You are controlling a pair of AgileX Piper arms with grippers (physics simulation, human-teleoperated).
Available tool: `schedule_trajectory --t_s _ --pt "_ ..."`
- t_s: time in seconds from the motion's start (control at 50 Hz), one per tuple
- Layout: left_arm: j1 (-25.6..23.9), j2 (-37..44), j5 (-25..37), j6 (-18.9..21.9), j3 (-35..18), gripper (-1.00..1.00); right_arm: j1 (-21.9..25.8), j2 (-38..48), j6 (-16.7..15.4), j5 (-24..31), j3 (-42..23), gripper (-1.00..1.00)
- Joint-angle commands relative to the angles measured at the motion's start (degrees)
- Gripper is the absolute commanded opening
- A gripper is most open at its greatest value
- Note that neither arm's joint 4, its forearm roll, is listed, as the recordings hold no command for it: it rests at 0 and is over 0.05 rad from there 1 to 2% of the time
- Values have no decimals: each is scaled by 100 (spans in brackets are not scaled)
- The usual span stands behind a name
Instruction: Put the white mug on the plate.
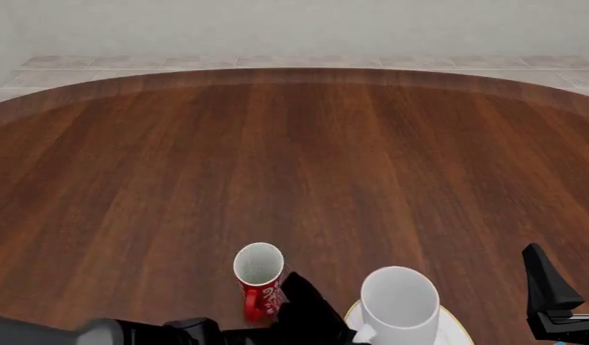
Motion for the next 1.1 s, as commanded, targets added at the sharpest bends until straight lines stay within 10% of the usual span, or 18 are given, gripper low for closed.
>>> schedule_trajectory --t_s 0.02,0.46,0.48,1.1 --pt "-69 154 -80 43 -59 -100 0 0 0 0 0 100" --pt "30 114 -180 191 10 -100 1 -2 0 1 0 100" --pt "34 101 -176 231 11 100 -1 -1 0 1 0 100" --pt "24 33 -73 245 0 100 -1 -1 0 1 0 100"
